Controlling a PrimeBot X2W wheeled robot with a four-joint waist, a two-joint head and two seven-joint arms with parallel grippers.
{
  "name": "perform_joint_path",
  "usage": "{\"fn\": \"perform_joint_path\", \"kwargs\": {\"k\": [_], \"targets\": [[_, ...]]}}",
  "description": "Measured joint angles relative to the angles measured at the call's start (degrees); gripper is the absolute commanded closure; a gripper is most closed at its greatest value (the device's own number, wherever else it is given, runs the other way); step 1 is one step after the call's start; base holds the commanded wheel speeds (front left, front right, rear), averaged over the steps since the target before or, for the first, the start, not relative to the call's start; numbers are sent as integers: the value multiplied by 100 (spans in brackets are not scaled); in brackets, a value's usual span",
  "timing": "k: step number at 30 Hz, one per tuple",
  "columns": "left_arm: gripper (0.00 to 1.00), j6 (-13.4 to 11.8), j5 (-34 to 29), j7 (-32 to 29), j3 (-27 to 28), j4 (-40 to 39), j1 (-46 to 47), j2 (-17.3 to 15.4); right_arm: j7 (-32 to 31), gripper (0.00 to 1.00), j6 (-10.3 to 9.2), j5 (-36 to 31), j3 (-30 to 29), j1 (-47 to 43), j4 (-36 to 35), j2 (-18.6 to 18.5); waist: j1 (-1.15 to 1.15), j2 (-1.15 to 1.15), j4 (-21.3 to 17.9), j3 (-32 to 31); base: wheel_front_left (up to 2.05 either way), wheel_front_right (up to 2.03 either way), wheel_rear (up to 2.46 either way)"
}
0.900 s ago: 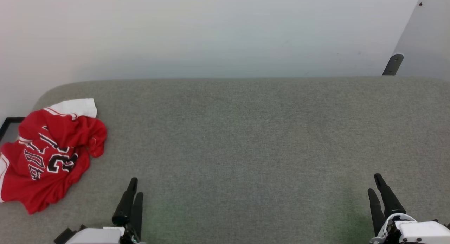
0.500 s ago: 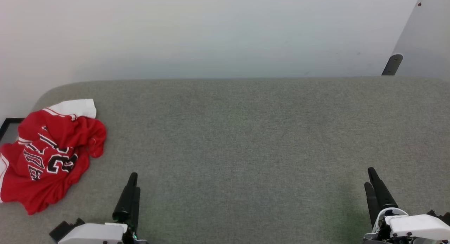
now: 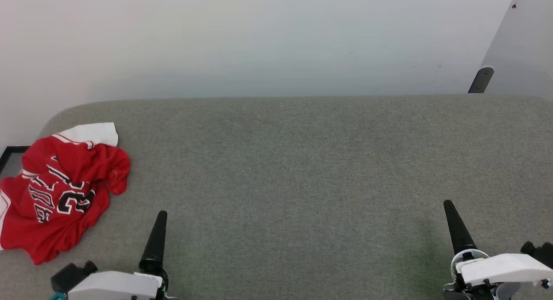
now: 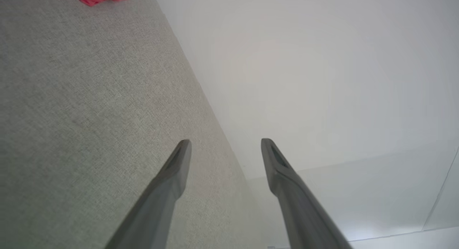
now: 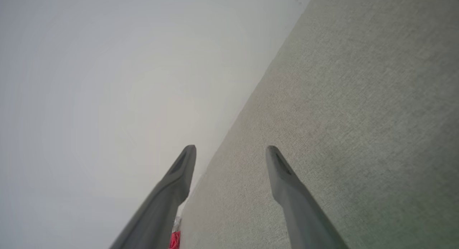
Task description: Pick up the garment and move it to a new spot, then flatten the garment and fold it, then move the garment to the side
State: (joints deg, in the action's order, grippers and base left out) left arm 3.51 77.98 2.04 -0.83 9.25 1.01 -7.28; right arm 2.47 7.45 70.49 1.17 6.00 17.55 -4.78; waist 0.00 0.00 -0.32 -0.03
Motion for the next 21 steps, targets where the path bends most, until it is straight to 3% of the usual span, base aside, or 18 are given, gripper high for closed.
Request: {"fn": "perform_joint_path", "kwargs": {"k": [21], "targets": [[0, -381, -2490, 425, -341, -309, -126, -411, 209, 0, 0, -2162, 110, 82, -52, -9, 0, 0, 2, -71, 0, 0, 0]]}}
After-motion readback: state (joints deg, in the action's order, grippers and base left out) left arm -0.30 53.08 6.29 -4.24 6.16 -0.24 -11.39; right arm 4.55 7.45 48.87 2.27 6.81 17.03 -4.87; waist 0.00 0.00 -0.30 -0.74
